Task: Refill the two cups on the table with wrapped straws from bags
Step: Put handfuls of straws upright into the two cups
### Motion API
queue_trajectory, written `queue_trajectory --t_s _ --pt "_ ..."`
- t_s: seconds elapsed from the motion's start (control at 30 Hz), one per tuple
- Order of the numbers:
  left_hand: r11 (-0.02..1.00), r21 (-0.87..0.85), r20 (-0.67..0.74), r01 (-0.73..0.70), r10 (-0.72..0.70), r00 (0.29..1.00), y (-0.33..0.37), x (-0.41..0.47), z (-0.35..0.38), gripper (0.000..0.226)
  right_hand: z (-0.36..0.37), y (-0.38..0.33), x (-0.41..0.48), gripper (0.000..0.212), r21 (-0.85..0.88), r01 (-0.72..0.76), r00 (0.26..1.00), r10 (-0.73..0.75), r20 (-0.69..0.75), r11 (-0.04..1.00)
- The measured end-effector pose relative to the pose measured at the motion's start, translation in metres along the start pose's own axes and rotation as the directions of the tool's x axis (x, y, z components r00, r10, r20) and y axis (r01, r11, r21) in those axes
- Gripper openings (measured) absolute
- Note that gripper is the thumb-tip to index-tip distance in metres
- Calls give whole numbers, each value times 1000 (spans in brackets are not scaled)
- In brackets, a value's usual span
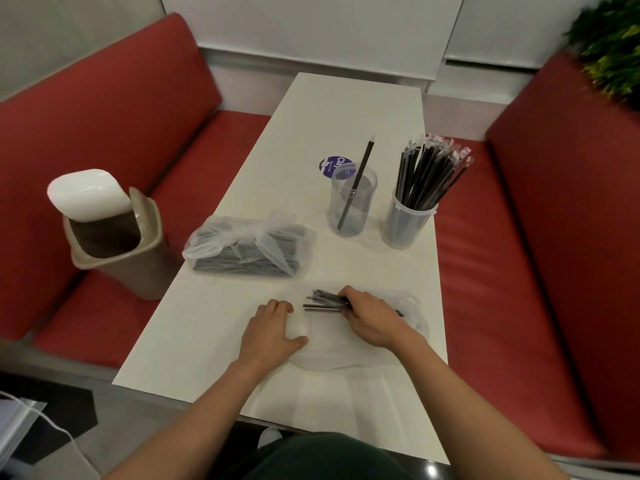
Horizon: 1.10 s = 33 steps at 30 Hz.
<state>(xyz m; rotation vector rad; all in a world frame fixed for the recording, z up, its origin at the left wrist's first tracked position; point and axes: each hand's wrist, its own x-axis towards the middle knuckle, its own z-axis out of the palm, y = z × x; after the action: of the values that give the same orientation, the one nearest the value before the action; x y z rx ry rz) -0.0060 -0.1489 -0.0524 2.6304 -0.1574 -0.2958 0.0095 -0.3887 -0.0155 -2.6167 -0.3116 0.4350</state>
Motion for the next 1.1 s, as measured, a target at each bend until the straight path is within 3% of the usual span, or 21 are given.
queue_trajectory --t_s 0.13,0.4,0.5,0.63,0.73,0.87,1.1 --pt "998 33 59 -45 43 997 -4 10 -7 75 0 -2 3 19 -19 -3 1000 2 -14 1000" --pt "998 -64 22 -18 19 1000 -7 9 -8 81 28 -11 21 30 -353 -12 999 22 26 936" --pt "998 -69 7 -14 14 1000 -8 7 -10 78 23 -13 25 24 -387 -15 999 26 21 922" --pt "998 -25 35 -59 60 998 -11 8 -10 69 -8 -13 22 10 -106 -46 999 44 -21 993" --pt "996 -4 45 -86 86 995 -14 9 -11 64 -39 -16 15 7 130 -17 985 39 -168 991" --pt "993 18 38 -114 113 993 -17 10 -12 58 -64 -35 0 9 466 136 914 70 -399 874" --pt "983 98 41 -157 154 987 -20 14 -16 56 -52 -71 -10 7 664 351 805 149 -574 660"
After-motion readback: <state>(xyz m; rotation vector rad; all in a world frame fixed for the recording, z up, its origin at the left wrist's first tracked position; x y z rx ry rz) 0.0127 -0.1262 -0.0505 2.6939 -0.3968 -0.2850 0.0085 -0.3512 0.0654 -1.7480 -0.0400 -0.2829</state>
